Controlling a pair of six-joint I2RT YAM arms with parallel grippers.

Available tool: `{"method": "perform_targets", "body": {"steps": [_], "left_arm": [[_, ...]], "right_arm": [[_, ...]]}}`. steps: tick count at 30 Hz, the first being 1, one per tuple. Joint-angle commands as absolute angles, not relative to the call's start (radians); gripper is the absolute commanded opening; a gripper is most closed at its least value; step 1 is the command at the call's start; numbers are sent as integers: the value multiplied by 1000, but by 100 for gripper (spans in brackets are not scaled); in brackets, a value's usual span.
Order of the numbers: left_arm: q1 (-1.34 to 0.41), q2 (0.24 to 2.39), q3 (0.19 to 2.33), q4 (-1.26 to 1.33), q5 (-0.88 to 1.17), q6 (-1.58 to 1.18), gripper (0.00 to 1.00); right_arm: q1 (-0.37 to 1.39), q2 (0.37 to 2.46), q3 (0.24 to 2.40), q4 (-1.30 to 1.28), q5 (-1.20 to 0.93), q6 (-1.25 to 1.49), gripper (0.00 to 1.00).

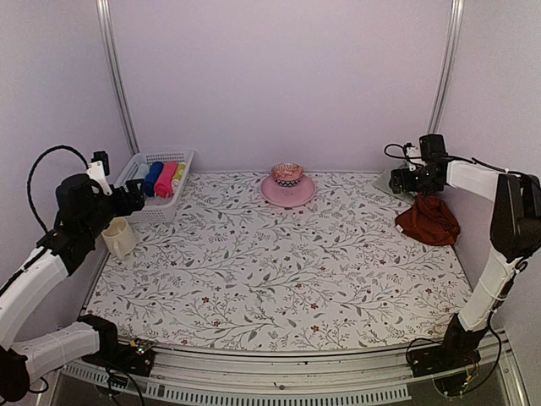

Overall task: Roll the towels
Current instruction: Pick up the towel from the towel pile.

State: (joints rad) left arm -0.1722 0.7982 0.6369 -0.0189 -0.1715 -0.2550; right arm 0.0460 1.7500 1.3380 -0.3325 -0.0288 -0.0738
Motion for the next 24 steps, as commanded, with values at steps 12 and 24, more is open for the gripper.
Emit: {"method": "perform_targets", "body": {"steps": [12, 24], "left_arm": [[-159, 816, 664, 12, -114, -261, 97], [-154, 824, 665, 15, -91, -264, 97]], "right_arm": [[-26, 1886, 1293, -424, -99, -100, 86], [-10, 1942, 1301, -436, -114, -130, 74]]}}
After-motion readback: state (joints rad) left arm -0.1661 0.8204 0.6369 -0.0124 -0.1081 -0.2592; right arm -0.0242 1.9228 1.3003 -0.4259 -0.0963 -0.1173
